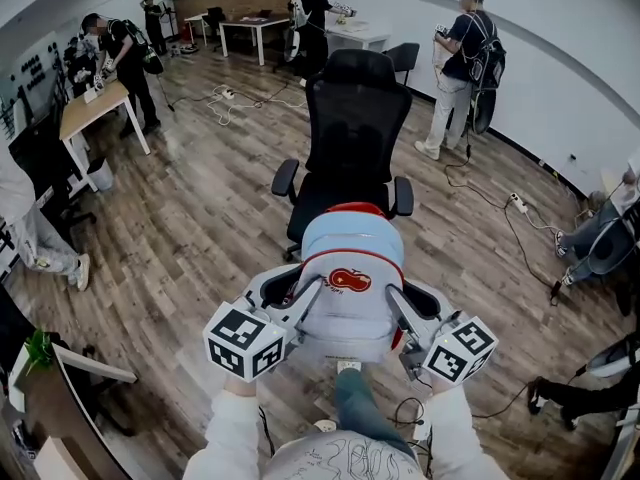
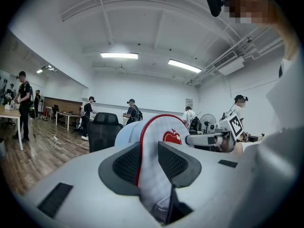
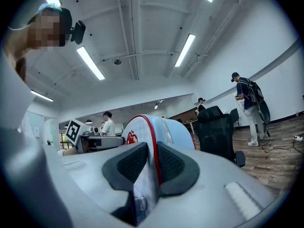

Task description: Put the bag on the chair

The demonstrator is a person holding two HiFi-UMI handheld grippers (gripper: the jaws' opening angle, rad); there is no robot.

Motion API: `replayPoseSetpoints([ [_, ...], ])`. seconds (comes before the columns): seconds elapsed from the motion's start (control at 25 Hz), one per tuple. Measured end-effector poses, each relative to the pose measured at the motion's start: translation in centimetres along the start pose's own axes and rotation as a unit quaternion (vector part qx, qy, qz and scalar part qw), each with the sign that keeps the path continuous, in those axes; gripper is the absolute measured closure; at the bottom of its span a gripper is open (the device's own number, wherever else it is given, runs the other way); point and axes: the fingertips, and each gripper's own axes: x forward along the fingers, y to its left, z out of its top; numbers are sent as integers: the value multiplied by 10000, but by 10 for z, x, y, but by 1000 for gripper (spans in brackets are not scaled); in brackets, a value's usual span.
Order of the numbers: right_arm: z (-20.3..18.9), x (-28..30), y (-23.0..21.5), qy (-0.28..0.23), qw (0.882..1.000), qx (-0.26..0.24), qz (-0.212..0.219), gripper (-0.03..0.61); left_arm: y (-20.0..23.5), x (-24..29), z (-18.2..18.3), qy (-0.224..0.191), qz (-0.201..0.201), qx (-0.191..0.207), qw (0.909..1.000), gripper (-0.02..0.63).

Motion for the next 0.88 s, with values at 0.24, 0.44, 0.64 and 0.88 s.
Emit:
replayPoseSetpoints([
  [0.24,14,42,-56,32,9998,-17,218,500,36,55,13,-8,202,18,9998,496],
  [0.44,38,82,-115,52,9992,-92,388,500,69,115,33,-29,372,39,9993,496],
  [0.64,66,126,-170,33,9977,-202,649,500,105,169,57,-160,592,62,9981,496],
  [0.88,82,162,-212,0,9967,-247,771,500,135,211,72,-153,698,135,9974,496],
])
